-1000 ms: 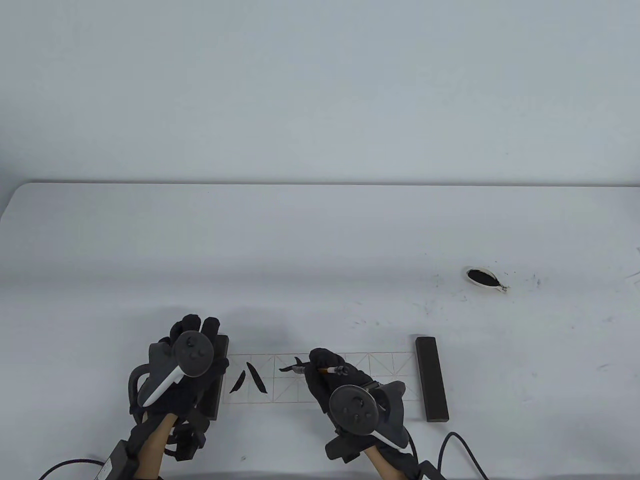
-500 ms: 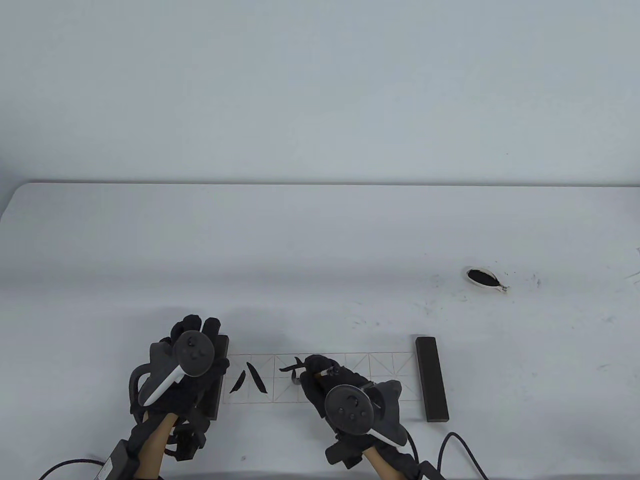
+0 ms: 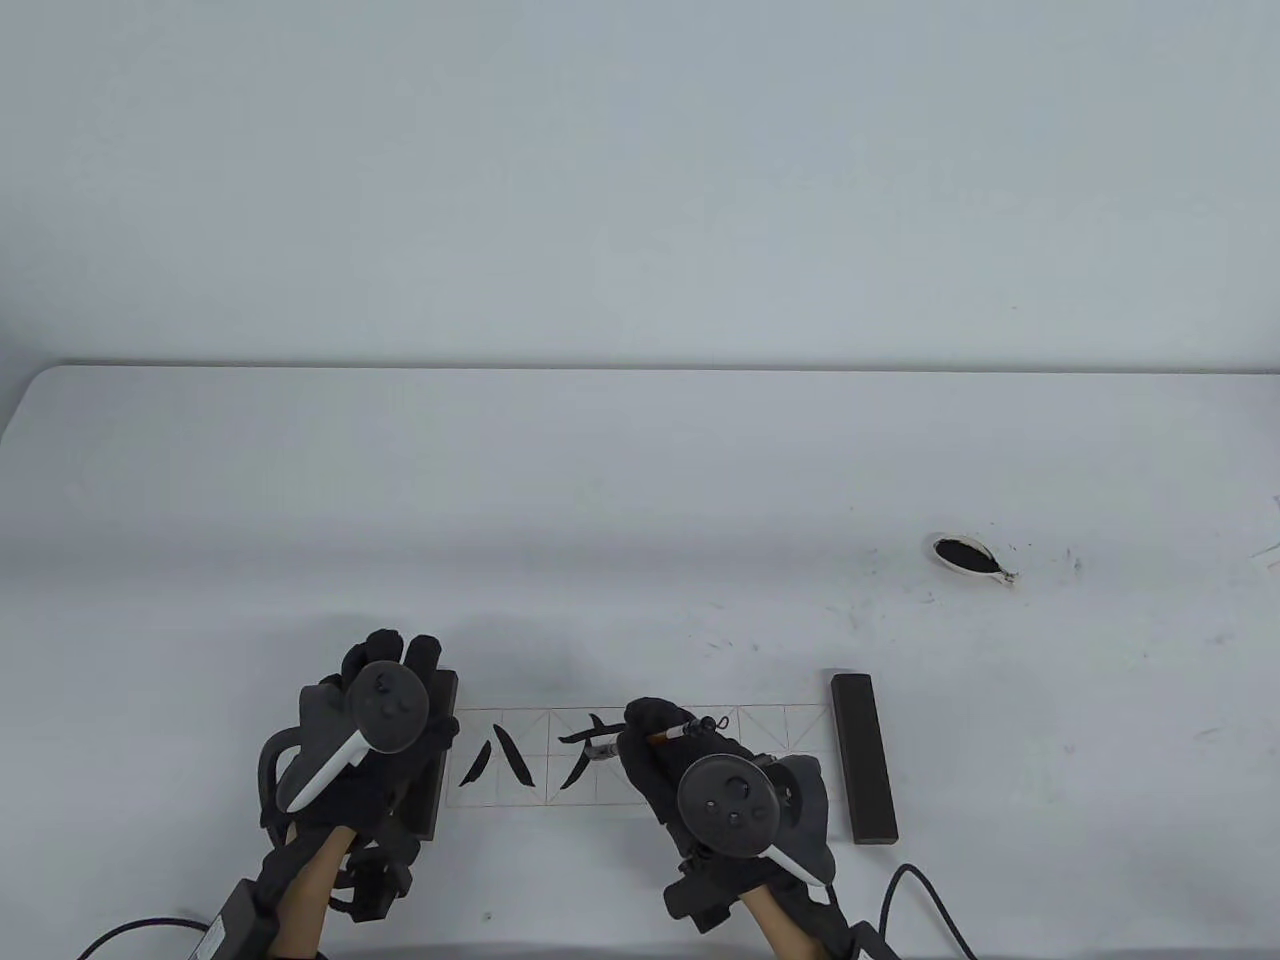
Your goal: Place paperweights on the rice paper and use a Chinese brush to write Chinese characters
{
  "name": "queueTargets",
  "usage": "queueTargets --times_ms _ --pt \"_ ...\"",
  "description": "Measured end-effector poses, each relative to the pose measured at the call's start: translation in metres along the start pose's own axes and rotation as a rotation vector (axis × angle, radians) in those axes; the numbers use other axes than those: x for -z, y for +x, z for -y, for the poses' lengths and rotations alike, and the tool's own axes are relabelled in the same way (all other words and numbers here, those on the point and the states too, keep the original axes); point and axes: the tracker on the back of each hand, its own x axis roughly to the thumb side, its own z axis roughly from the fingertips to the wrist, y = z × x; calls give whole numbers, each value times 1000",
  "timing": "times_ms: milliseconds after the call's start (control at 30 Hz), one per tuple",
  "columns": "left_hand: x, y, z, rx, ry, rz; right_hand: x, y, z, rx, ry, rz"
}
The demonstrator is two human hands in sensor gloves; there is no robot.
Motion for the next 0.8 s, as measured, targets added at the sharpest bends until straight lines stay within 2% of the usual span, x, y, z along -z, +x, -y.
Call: queueTargets --times_ms 300,800 --pt "0 0 0 1 -2 -1 0 0 -6 -6 42 1" --pt "0 0 0 1 -4 -2 -3 8 -1 -171 1 0"
